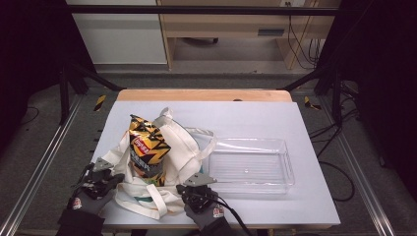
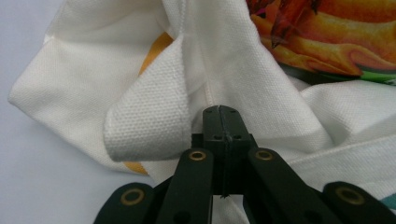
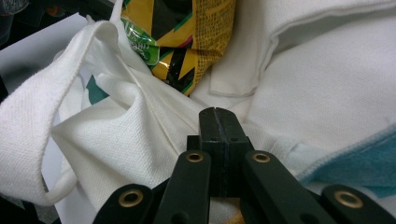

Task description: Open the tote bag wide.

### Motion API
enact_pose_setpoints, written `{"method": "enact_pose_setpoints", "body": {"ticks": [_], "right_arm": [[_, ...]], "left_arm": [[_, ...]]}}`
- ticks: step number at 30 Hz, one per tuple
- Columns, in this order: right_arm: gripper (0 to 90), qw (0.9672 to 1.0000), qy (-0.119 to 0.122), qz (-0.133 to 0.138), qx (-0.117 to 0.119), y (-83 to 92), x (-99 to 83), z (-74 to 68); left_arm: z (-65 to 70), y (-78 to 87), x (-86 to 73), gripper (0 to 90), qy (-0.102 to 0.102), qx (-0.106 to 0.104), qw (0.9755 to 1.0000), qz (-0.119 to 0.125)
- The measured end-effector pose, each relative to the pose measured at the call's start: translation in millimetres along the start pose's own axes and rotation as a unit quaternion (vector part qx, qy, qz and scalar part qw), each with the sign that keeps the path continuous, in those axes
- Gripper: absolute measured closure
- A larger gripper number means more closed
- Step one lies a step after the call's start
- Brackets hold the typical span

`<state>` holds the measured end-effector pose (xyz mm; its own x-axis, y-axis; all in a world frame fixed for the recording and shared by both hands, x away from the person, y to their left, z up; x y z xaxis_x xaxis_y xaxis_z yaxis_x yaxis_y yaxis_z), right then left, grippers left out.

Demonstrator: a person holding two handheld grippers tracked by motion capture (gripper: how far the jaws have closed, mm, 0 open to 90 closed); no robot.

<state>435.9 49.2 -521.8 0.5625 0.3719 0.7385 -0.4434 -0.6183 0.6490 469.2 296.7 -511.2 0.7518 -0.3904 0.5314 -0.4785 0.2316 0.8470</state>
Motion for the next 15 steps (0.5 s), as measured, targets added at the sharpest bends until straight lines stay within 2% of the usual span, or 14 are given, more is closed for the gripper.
{"method": "enact_pose_setpoints", "body": {"ticks": [7,10,15], "right_arm": [[90.0,1.0,-0.002,0.001,0.002,-2.0,-2.5,0.4],[90.0,1.0,-0.001,-0.001,0.002,-2.5,-2.7,1.0],[90.0,1.0,-0.004,-0.004,0.002,-2.0,-1.4,1.0]], "left_arm": [[1.1,-3.1,-0.3,89.8,-0.001,-0.001,1.0,0.002],[1.8,-3.7,-0.7,89.8,-0.012,0.004,0.9999,-0.002],[2.1,-3.7,-0.2,89.7,-0.011,0.004,0.9999,0.001]]}}
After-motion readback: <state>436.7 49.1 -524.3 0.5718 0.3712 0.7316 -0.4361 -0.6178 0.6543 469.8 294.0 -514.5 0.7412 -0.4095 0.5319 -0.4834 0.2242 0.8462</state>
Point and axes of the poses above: each handheld gripper's, and its own axes: y roughly backward along the jaws, x roughly out of its top, z roughly to its right, the point moved 7 cm from there along -y, roughly forward along the jaws, and after that the axes turned 8 degrees about -z, right-handed, at the moved point
